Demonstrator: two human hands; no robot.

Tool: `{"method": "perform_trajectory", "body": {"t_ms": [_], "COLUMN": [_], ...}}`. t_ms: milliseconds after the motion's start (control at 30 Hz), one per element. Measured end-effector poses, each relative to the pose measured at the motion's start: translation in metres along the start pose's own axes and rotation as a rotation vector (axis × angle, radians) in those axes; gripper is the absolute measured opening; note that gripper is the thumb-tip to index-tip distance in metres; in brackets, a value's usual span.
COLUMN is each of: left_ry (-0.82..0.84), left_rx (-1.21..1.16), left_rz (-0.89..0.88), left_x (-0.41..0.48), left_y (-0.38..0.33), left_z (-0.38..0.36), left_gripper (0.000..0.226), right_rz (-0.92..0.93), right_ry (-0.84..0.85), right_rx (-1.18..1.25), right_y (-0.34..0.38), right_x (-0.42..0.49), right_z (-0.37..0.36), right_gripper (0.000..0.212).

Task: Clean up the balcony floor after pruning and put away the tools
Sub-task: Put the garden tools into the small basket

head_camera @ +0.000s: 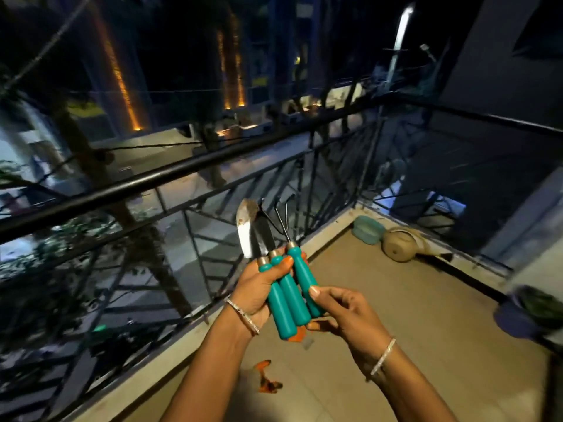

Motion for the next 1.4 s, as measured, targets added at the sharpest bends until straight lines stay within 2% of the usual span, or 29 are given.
{"method": "perform_trajectory", "body": {"t_ms": [233,533,733,867,967,1200,1333,1400], "left_ry": [0.079,0.089,0.129,0.136,0.123,0.136,0.146,0.119], "left_rx": [0.027,0.105,0.119,0.14,0.164,0.191,0.23,0.263], "left_rz": [0.158,0.236,0.272,0.297,0.316,0.349,0.357,0.363], "left_x": [0.073,0.186,0.301,0.368,0.416,0.511,0.571,0.603], "left_y": [0.068,0.119,0.14,0.147,0.151,0.167,0.191,0.203], "left_z": [-0.078,-0.137,-0.196,-0.233,-0.252,-0.291,-0.31,-0.322], "left_gripper": [0.036,0.047,0.047,0.034,0.034,0.029,0.04,0.034], "right_rz": [-0.013,-0.069,-0.104,-0.107,-0.101,-0.102,-0.15,-0.178], "right_ry": [-0.201,-0.33,-0.385,-0.412,-0.426,-0.417,-0.419,-0.43], "right_rx": [0.077,0.17,0.179,0.197,0.187,0.15,0.144,0.17], "right_y": [0.003,0.013,0.053,0.083,0.101,0.125,0.133,0.136], "right_x": [0.018,0.084,0.166,0.216,0.253,0.324,0.373,0.4], "right_z": [0.103,0.195,0.274,0.317,0.343,0.405,0.454,0.481], "right_gripper": [0.028,0.03,0.031,0.031,0.029,0.028,0.026,0.023]}}
Point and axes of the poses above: each hand's wrist, its own x-axis towards the middle knuckle, its own z-axis out of the back of the hand, y = z × x, the point moved 3 cm from there along x, towards the middle knuckle, and after that the axes turned 2 degrees about -z, right-handed, at the moved point
